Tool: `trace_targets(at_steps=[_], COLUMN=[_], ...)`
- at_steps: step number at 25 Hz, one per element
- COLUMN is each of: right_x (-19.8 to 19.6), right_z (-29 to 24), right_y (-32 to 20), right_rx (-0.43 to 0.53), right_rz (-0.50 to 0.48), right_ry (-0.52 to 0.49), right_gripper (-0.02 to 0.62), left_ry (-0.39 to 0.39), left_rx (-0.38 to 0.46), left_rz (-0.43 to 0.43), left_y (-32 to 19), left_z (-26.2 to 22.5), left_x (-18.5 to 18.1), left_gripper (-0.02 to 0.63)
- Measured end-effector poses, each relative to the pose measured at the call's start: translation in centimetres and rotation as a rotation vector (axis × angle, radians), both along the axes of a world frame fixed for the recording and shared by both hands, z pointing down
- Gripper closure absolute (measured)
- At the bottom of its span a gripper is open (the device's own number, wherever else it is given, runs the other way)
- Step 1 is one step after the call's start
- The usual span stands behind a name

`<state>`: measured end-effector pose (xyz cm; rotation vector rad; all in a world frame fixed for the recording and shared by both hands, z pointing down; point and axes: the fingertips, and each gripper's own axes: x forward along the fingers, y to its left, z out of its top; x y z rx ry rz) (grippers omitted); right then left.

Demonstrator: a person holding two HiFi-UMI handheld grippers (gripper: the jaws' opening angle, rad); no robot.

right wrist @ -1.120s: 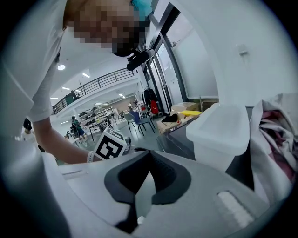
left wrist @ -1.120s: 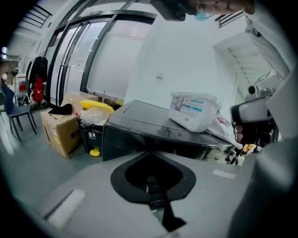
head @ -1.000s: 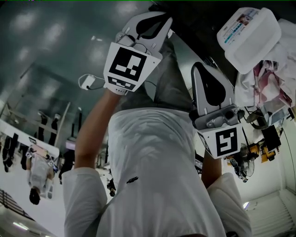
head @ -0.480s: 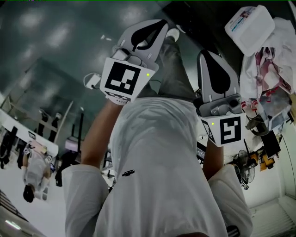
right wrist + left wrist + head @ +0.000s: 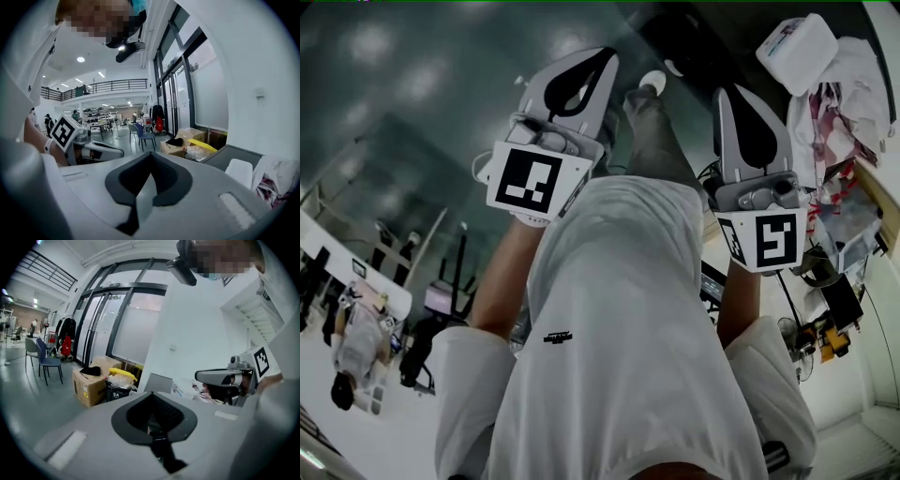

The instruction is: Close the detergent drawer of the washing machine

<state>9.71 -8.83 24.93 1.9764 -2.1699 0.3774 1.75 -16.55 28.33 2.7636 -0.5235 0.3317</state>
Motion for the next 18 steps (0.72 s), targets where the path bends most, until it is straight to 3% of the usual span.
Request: trace_targets(at_steps=[18], right_x=[-2.3], right_z=[-5.4], right_y=[0.8], right_rx=[0.075], right_rz=[-0.020], right_ry=[0.082], right_gripper=[0.604], left_ry=[0.120], left_rx=[0.109], left_rz=[-0.201], left_y=[0.6], left_z=[-10.6], left_x=[-9.1], left_gripper=[0.588])
